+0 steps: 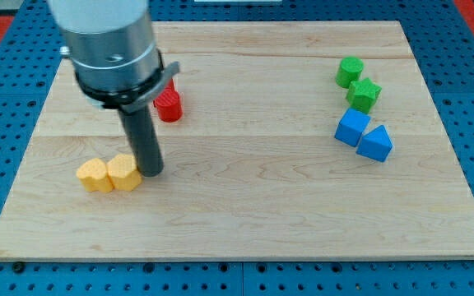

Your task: Move red star closer to the yellow heart

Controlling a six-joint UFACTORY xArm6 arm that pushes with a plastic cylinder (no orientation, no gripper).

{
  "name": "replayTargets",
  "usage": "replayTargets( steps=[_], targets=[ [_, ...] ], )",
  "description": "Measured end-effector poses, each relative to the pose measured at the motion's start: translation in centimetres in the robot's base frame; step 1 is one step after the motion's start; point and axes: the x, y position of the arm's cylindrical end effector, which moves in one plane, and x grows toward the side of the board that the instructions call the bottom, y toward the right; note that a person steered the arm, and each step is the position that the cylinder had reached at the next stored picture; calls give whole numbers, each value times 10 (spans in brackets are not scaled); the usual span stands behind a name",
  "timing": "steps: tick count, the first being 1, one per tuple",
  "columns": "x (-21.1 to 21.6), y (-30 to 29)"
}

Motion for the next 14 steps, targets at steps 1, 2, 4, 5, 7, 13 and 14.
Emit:
replayTargets(
  steps=[1,2,4,5,7,13,14],
  targets=[
    [-2,-17],
    [-2,-15],
    [-100,84],
    [-143,84],
    [-134,-12],
    [-173,-90],
    [-167,-90]
  ],
)
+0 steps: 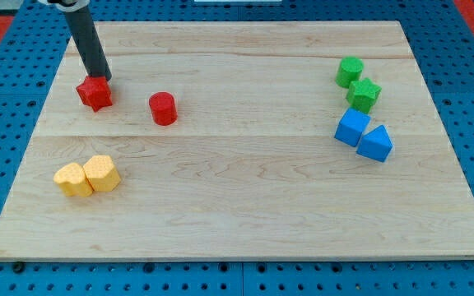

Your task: Move red star closer to the yellow heart

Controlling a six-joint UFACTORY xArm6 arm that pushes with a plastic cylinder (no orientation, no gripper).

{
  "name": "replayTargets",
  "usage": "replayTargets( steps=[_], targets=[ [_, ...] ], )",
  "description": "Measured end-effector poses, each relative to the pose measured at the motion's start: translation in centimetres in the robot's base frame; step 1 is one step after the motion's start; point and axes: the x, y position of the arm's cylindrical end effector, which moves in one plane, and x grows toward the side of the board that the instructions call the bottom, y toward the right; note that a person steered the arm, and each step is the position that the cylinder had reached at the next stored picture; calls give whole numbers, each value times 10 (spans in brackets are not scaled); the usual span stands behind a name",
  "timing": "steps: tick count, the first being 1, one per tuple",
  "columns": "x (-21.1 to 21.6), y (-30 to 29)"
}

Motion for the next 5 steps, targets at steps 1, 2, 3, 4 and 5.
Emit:
replayTargets(
  steps=[1,2,3,4,5],
  targets=[
    [1,0],
    [4,0],
    [9,5],
    [13,15],
    [19,24]
  ],
)
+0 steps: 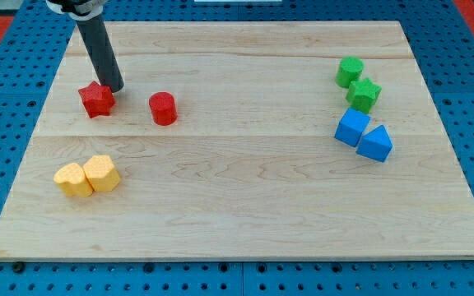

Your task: Move red star closer to the yellow heart

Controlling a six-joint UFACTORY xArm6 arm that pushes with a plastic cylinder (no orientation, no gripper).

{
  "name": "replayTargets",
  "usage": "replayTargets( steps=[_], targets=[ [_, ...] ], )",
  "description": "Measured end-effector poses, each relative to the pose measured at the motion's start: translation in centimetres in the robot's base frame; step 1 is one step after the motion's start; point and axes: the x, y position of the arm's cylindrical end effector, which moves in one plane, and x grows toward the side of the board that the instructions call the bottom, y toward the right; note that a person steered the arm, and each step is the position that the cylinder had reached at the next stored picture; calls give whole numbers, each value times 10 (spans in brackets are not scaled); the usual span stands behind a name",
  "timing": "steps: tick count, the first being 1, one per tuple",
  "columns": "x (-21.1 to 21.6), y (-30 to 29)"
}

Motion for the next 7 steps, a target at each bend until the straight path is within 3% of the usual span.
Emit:
replayTargets(
  steps=[1,3,7],
  targets=[
    [6,-38],
    [9,-47],
    [103,-21]
  ],
)
